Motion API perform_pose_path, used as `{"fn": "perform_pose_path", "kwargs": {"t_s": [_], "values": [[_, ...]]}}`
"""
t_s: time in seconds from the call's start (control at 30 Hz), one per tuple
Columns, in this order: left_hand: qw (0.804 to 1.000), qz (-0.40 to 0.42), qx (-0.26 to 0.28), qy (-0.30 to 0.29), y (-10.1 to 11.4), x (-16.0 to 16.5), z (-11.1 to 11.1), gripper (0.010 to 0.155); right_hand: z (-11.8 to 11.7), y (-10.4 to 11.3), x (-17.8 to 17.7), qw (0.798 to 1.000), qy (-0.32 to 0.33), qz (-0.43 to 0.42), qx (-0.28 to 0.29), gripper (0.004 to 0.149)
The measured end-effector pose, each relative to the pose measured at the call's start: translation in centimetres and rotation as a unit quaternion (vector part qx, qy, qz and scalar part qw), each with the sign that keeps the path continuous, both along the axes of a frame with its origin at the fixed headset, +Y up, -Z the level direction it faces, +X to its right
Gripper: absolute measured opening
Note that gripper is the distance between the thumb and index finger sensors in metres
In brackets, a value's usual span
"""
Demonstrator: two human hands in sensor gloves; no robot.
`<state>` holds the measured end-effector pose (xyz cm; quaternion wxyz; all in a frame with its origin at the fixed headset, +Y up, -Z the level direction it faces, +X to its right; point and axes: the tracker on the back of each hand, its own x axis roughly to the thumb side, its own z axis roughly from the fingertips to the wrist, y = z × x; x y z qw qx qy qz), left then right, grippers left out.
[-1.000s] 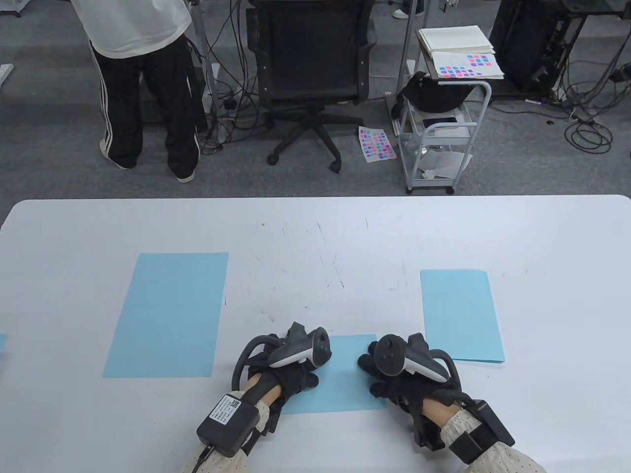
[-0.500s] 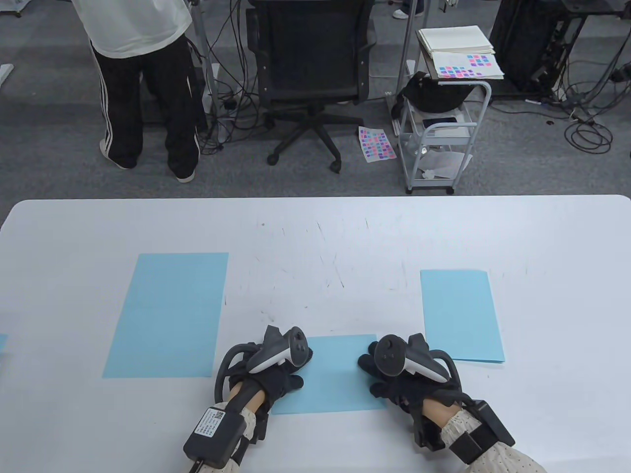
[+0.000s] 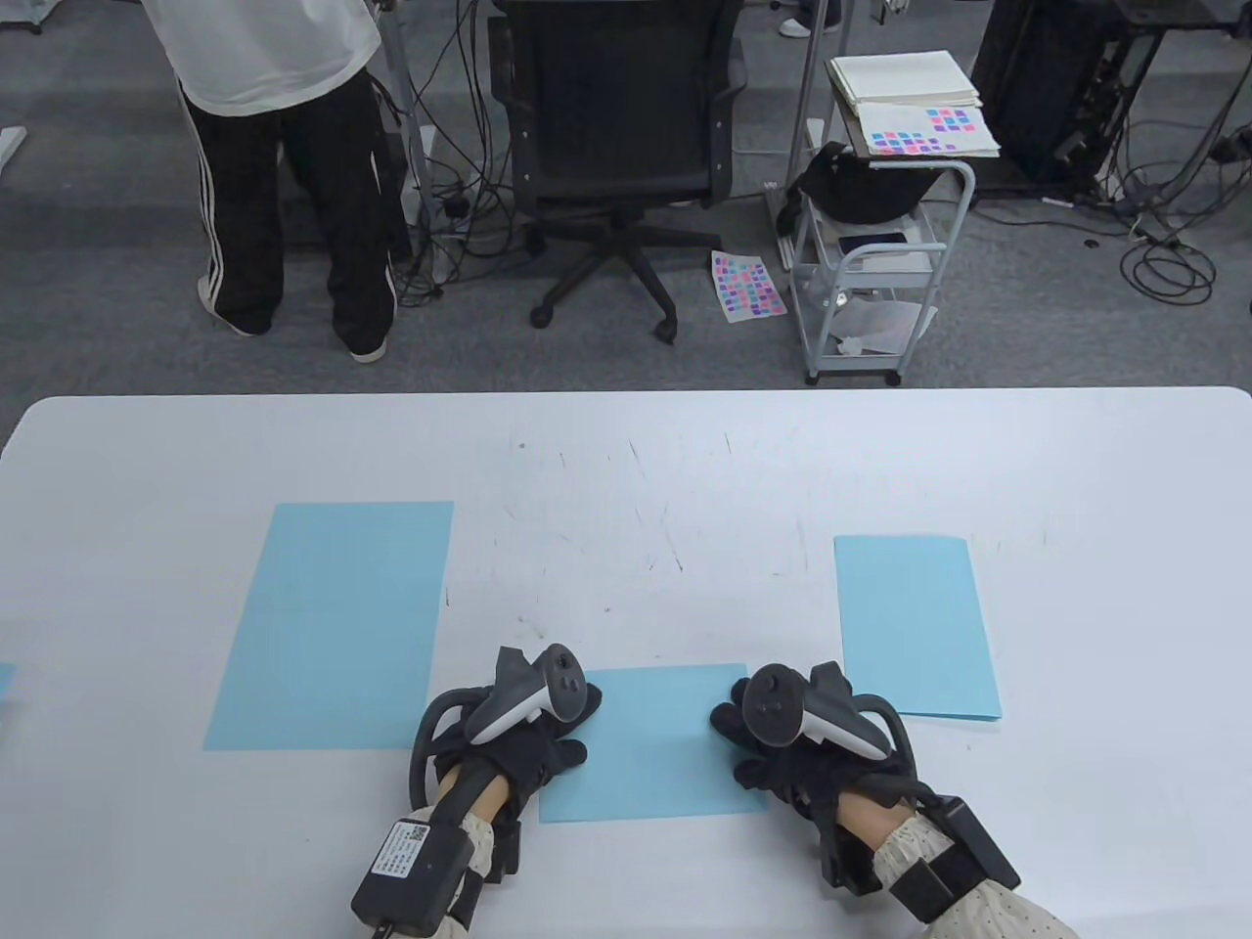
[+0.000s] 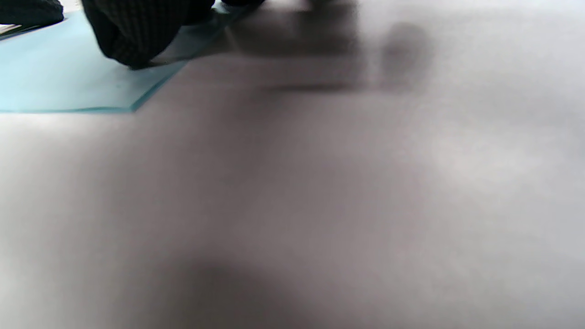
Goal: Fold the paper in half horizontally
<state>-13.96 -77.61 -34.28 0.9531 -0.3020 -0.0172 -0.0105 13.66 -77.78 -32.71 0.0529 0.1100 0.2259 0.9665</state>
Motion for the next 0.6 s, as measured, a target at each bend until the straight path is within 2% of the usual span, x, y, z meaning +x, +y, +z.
{"fn": "perform_pose_path", "kwargs": {"t_s": [0.6], "values": [[1.0,0.002,0.001,-0.002,0.03,-0.59,-0.31,0.063,-0.12,0.2,-0.08,0.999,-0.046,0.017,-0.017,0.062]]}}
